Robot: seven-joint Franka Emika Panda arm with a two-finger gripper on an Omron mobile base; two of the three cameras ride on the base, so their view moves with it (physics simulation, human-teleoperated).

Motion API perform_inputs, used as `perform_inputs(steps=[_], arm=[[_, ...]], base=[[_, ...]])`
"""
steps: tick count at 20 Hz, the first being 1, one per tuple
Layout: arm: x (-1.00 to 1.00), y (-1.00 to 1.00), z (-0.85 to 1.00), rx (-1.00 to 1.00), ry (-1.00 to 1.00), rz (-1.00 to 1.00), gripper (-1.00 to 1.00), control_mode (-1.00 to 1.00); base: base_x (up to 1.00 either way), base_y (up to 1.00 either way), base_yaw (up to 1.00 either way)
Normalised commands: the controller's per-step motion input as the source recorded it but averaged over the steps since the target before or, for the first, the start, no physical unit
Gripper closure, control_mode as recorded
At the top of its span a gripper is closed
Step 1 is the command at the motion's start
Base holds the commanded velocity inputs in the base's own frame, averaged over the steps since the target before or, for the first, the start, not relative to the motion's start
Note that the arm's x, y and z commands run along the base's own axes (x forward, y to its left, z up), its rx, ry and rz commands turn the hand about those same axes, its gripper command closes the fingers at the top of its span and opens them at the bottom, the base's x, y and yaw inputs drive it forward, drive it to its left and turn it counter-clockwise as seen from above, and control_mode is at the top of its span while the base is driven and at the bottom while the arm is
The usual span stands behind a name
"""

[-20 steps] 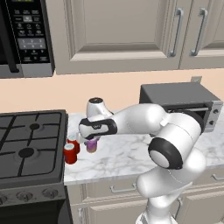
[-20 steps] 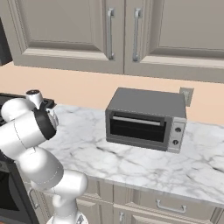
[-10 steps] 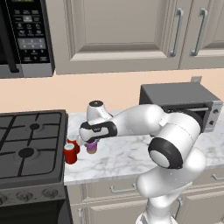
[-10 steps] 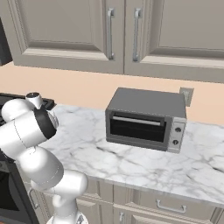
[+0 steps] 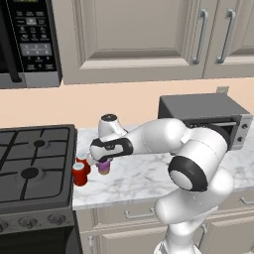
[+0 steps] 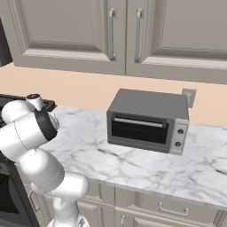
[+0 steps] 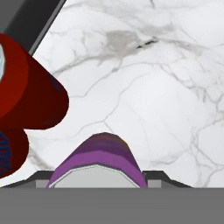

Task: Four empty soda cans are scattered around the kitchen. Gather all the cans and cluster them next to the stove for recycling.

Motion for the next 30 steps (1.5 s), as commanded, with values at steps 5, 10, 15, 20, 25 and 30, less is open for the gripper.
perform_inputs(steps=[5,10,15,20,25,30], arm=[[0.00,0.00,0.00,0.00,0.00,0.00,-1.00,-1.00],[0.00,0.00,0.00,0.00,0.00,0.00,-1.00,-1.00],[0.00,0.00,0.00,0.00,0.00,0.00,-1.00,-1.00],[0.01,0.00,0.01,0.00,-0.01,0.00,-1.00,-1.00],[-0.36,0.00,0.48,0.00,-0.28,0.00,-1.00,-1.00],[-0.50,-0.05,0.68,0.04,-0.35,0.00,-1.00,-1.00]], base=[[0.00,0.00,0.00],[0.00,0.00,0.00],[0.00,0.00,0.00],[0.00,0.00,0.00],[0.00,0.00,0.00],[0.00,0.00,0.00]])
